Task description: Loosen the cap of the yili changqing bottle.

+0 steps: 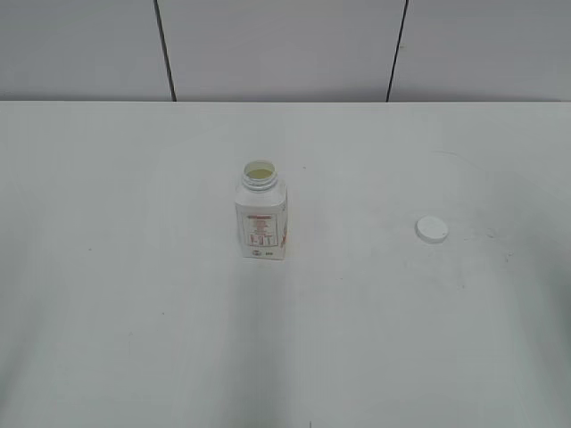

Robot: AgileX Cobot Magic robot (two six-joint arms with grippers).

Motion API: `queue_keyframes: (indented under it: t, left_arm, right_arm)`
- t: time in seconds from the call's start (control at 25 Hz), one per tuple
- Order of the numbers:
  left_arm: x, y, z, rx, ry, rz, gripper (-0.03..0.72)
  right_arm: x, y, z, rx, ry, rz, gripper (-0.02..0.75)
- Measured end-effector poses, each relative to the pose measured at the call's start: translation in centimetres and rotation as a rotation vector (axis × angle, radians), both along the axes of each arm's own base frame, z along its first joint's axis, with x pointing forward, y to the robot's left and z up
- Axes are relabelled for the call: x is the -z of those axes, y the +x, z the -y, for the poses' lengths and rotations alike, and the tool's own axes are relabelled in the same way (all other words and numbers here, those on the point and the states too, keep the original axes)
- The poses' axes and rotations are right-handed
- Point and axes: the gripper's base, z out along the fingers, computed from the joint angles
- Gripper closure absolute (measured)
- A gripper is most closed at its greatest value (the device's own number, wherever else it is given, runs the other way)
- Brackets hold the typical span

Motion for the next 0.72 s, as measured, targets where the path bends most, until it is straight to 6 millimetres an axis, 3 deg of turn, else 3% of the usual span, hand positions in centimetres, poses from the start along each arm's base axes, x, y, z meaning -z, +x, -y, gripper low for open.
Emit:
queue_keyframes:
  t: [0.2, 0.4, 0.6, 0.72]
  left_arm:
    - [-0.1, -2.0, 0.0, 0.0, -0.001, 0.121, 0.323]
    - [0.1, -2.5, 0.0, -0.001, -0.002, 0.152, 0.336]
    - [0.1, -2.5, 0.0, -0.001, -0.002, 0.152, 0.333]
    - [0.1, -2.5, 0.0, -0.001, -0.003, 0.151, 0.275]
  right_arm:
    - [3.7, -1.2, -0.1, 0.011, 0.012, -0.08, 0.162]
    - [7.6, -3.2, -0.2, 0.018, 0.015, -0.111, 0.162]
    - [8.1, -4.7, -0.2, 0.04, 0.027, -0.016, 0.162]
    - [8.0, -5.6, -0.3, 0.047, 0.027, 0.065, 0.162]
